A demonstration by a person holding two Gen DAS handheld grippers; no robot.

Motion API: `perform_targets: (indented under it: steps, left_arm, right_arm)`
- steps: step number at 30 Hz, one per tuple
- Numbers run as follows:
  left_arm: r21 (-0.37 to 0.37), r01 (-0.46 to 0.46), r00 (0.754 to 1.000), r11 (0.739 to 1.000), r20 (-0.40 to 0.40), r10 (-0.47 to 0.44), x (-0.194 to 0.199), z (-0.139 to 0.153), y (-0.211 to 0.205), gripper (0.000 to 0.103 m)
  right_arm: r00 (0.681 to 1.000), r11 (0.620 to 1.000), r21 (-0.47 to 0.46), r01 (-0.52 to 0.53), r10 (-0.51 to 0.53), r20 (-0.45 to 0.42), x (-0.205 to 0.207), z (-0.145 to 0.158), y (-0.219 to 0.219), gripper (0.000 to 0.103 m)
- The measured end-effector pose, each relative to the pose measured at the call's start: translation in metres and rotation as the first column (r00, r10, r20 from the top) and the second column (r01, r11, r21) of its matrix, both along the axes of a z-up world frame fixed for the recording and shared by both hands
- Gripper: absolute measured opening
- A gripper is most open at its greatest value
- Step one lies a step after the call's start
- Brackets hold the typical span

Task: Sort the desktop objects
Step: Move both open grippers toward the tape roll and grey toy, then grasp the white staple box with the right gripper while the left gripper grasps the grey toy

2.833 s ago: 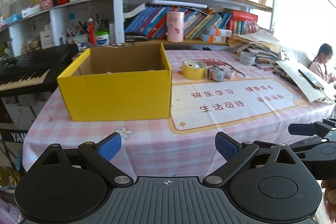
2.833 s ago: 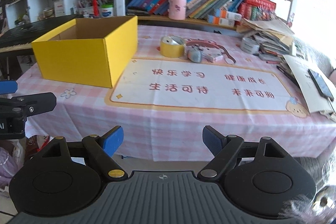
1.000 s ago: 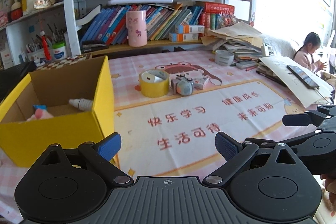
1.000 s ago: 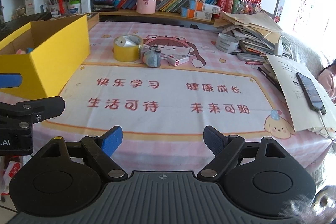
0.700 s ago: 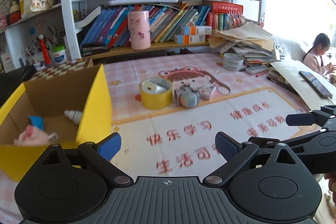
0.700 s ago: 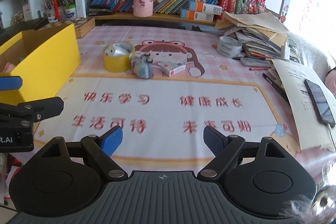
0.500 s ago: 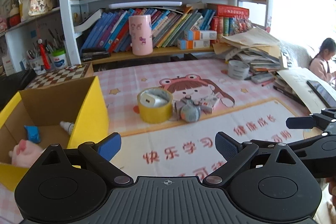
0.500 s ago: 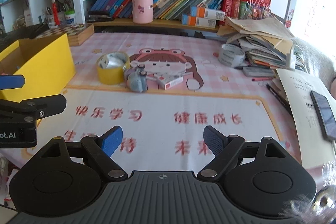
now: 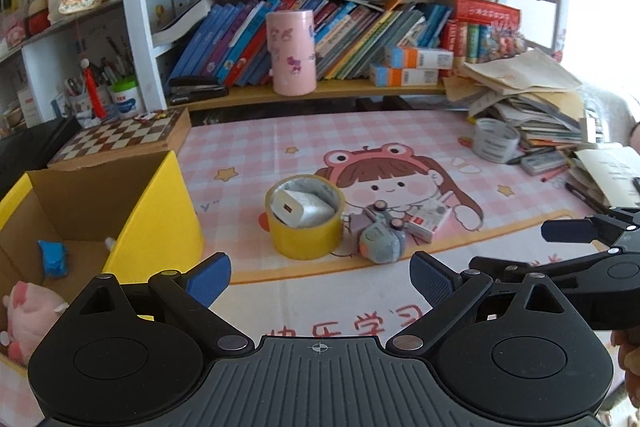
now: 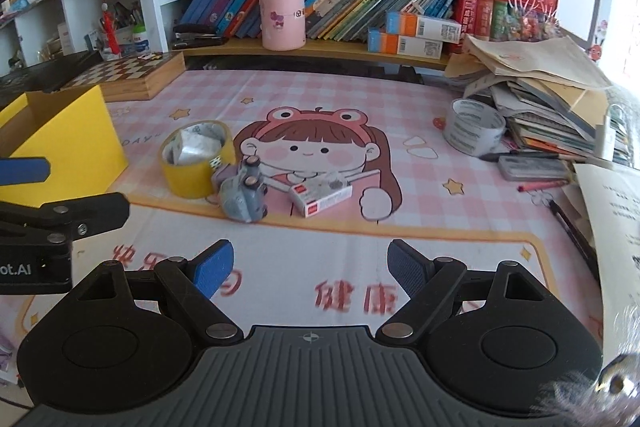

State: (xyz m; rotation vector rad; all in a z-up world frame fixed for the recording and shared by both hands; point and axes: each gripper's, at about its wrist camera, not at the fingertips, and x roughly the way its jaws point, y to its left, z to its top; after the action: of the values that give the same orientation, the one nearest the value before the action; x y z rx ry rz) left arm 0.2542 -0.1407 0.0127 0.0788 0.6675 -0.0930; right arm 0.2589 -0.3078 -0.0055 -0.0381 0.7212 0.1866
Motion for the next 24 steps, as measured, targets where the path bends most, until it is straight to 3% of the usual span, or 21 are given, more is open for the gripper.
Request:
perform_targets:
  steps: [8, 17, 24]
  left_arm:
    - [0.008, -0.036, 0.999, 0.999, -0.020, 0.036, 0.019, -0.003, -0.003, 0.098]
    - [0.009, -0.054, 0.996, 0.999, -0.071, 0.054, 0.019, -0.009, -0.003, 0.098]
    - [0.007, -0.051, 0.995, 0.999, -0.083, 0.052, 0.023, -0.010, -0.006, 0.098]
  right_arm:
    - [1.000, 0.999, -0.032, -0.024, 0.024, 0.001, 0.052, -0.011, -0.014, 0.083]
    - [0.990, 0.986, -0.108, -0.130, 0.124, -0.062, 0.106, -0.040, -0.006, 0.083]
    - [0.974, 0.974, -0.089, -0.208, 0.198, -0.114, 0.128, -0.060, 0.003, 0.082]
